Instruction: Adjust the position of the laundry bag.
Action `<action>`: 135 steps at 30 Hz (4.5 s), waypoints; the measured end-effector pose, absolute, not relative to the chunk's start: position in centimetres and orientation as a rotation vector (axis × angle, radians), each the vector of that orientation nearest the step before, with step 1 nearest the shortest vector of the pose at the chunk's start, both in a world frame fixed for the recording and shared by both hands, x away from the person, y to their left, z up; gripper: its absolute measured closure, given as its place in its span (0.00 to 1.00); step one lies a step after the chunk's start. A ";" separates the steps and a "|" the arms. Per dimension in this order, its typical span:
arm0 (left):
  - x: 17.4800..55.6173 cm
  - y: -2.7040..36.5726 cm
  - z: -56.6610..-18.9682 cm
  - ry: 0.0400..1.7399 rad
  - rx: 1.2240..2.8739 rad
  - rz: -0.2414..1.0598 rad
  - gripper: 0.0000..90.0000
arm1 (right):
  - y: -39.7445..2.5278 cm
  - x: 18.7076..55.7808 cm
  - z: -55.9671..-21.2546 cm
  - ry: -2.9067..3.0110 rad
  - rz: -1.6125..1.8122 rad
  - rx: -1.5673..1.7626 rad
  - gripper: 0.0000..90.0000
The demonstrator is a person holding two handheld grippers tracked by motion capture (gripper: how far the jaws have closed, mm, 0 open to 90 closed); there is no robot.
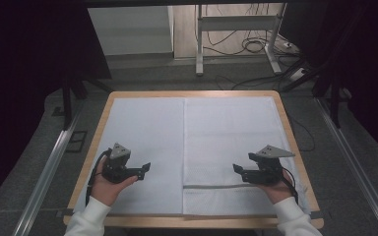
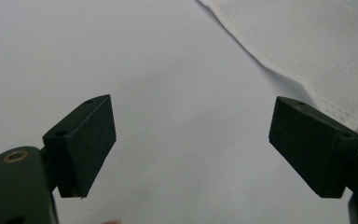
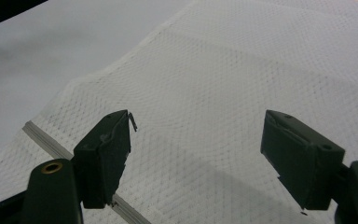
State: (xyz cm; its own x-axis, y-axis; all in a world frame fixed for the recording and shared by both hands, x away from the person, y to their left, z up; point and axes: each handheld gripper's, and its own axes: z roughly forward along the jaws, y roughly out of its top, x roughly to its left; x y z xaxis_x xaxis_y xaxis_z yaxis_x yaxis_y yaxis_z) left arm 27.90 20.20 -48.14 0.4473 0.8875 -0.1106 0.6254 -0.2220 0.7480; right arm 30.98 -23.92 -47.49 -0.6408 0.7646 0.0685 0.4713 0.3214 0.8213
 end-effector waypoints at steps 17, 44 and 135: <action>27.7 19.4 -47.5 1.276 1.901 0.377 0.20 | -24.1 30.6 -47.6 2.239 1.214 1.081 0.26; 27.9 15.2 -47.1 1.238 1.951 0.277 0.23 | -24.8 30.7 -47.3 2.204 1.194 1.078 0.26; 31.7 8.0 -53.4 1.249 1.982 -0.017 0.99 | -31.9 33.8 -45.0 2.128 1.034 1.359 0.38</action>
State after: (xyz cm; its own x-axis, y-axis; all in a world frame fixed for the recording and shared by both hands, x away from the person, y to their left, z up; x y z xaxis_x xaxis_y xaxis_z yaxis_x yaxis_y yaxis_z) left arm 31.66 7.99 -53.35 0.5171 0.7605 -0.3927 0.7711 -0.2148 0.5994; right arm 33.75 -31.88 -45.02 -0.4406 0.8964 0.0487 0.5925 0.2496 0.7659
